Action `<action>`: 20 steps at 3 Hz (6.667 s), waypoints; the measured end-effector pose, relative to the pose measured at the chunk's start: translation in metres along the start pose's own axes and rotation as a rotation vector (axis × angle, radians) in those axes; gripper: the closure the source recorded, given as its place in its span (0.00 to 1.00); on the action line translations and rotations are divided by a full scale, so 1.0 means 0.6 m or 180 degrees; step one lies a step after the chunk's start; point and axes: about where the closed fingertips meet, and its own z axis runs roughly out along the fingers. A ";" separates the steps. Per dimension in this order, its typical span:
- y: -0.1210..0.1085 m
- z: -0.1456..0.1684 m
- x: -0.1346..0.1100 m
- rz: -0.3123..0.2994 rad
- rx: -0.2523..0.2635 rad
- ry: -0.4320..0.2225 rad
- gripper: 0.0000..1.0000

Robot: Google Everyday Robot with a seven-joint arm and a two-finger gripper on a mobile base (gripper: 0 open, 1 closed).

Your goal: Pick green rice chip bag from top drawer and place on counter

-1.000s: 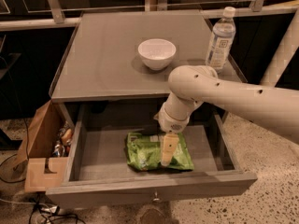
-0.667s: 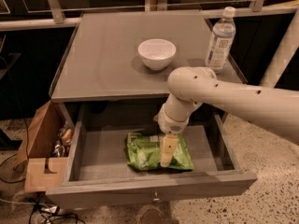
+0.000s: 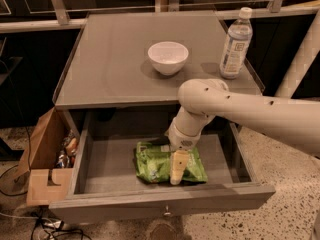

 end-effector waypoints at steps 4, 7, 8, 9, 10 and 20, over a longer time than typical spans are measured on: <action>0.018 0.036 0.012 0.0136 -0.0078 0.0026 0.19; 0.018 0.036 0.012 0.0136 -0.0079 0.0026 0.89; 0.018 0.036 0.012 0.0136 -0.0079 0.0026 1.00; 0.018 0.031 0.010 0.0137 -0.0078 0.0026 1.00; 0.021 -0.029 0.006 0.0305 0.0068 0.0015 1.00; 0.141 -0.372 -0.238 -0.0476 0.0089 -0.0632 1.00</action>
Offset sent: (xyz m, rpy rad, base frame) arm -0.0128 -0.0013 -0.0256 -0.0116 0.0404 -0.0434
